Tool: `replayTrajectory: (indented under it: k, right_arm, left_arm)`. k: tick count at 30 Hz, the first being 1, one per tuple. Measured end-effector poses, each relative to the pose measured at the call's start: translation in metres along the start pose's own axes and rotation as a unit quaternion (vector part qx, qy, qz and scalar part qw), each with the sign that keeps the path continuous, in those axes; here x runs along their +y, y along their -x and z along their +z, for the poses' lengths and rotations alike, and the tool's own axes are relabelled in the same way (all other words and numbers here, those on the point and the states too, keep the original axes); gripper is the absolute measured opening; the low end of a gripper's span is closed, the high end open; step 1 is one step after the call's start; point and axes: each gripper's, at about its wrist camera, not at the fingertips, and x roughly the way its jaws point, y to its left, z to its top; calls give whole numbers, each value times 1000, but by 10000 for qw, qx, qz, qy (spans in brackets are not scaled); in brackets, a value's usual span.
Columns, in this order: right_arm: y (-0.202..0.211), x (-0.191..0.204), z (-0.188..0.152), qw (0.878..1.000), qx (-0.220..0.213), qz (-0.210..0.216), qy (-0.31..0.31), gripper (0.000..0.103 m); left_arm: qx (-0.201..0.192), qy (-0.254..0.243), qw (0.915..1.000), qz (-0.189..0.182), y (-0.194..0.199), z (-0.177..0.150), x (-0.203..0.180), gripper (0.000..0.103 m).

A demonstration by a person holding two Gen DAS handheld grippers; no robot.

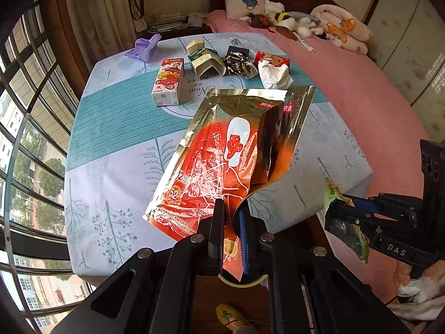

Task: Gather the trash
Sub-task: 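Carry the bag and wrapper over the bin and open both tools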

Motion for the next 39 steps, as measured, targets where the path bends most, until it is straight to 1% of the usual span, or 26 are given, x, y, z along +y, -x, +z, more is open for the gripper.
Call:
replayTrajectory:
  k: [5, 9, 15, 20, 24, 28, 31, 33, 36, 39]
  right_arm:
    - [11, 32, -43, 9990, -154, -127, -410, 17]
    - [15, 50, -79, 9970, -231, -227, -699, 17]
    - [8, 55, -129, 9910, -75, -376, -1284, 17]
    - [-10, 37, -165, 9807, 136, -562, -1868, 17]
    - [-39, 11, -194, 9690, 265, -750, -2339, 17]
    - [-89, -19, -223, 9585, 449, -967, -2646, 17]
    - [-136, -47, -246, 9489, 608, -1084, -2901, 17]
    - [-169, -65, -260, 9441, 712, -1104, -3024, 17]
    - [-217, -88, -276, 9416, 829, -1105, -3072, 17]
    - [-259, -108, -290, 9396, 912, -1095, -3112, 17]
  left_arm:
    - [-42, -373, 9992, -150, 20, -51, -6, 9]
    - [103, -520, 9981, -323, 19, -85, -12, 9]
    - [538, -649, 9944, -641, 2, -130, -28, 9]
    - [1077, -583, 9880, -938, -33, -168, -42, 9]
    - [1380, -612, 9834, -1008, -78, -200, -56, 9]
    - [1661, -526, 9797, -995, -146, -228, -60, 9]
    - [1725, -483, 9775, -1117, -201, -245, -60, 9]
    - [1778, -530, 9768, -1068, -239, -256, -60, 9]
    - [1793, -499, 9777, -970, -289, -272, -57, 9]
    - [1806, -408, 9787, -883, -331, -279, -48, 10]
